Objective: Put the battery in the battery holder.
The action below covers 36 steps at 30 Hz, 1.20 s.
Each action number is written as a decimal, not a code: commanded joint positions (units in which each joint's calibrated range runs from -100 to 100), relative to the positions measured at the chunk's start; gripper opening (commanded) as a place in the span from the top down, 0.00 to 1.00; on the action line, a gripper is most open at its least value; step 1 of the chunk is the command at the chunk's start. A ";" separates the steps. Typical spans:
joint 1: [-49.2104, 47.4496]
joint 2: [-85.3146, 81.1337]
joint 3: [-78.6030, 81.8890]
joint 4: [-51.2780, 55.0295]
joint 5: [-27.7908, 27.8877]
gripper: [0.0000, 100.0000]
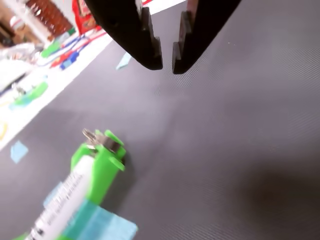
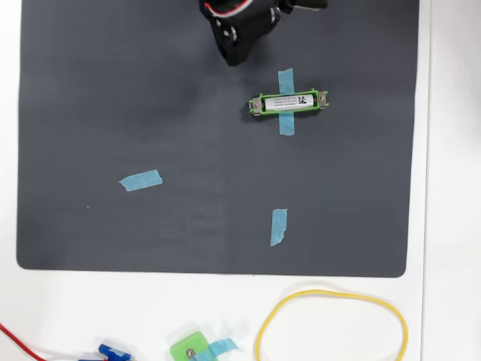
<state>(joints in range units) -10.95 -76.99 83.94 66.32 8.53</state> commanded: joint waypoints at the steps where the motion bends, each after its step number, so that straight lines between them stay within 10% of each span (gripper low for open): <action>1: 5.40 -14.39 2.14 -0.50 -4.25 1.00; 36: 6.23 -22.32 14.12 -7.41 -6.96 1.00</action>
<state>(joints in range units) -5.11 -98.90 98.28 59.78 1.89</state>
